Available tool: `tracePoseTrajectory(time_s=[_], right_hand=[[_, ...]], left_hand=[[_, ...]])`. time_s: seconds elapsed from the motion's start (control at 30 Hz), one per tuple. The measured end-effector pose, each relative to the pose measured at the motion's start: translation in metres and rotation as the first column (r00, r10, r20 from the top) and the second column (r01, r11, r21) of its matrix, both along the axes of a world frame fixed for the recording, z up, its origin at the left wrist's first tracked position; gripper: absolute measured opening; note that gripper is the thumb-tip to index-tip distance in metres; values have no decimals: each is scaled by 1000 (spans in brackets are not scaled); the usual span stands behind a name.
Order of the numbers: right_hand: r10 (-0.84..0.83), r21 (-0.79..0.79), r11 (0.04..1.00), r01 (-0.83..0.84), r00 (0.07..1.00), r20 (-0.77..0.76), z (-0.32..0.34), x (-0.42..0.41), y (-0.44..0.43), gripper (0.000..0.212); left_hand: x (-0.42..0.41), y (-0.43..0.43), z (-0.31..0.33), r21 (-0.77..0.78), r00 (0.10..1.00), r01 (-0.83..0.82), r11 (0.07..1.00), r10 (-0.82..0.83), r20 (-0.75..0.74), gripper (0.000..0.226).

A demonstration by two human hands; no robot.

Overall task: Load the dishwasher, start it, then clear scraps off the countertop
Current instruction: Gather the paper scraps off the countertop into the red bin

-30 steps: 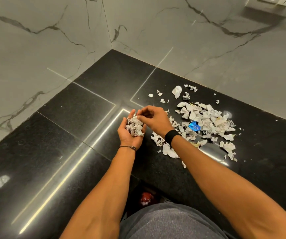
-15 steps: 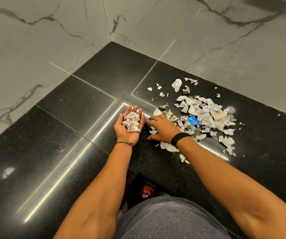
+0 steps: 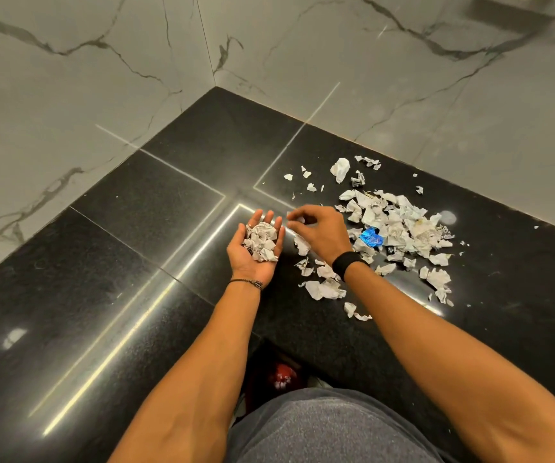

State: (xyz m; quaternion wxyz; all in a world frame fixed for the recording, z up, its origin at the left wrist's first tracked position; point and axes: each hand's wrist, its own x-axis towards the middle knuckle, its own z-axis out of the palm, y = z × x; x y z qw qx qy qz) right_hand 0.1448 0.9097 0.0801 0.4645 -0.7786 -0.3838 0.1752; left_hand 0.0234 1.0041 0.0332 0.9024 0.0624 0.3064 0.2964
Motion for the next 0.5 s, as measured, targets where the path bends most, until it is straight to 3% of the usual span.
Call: tracePoseTrajectory(time_s=[0.07,0.2,0.5], right_hand=[[32,92,996,-22,994,-104,13,-6,10,13],[57,173,984,-37,992,-112,25,-21,24,15],[24,163,986,-26,1000,12,12,-36,30,20]], left_hand=[[5,-4,1,4,1000,18,1000,-18,-16,42],[16,-13,2,-1,998,39,999,-39,-44,43],[20,-22,16,-64,1000,13,998,-11,28,43]])
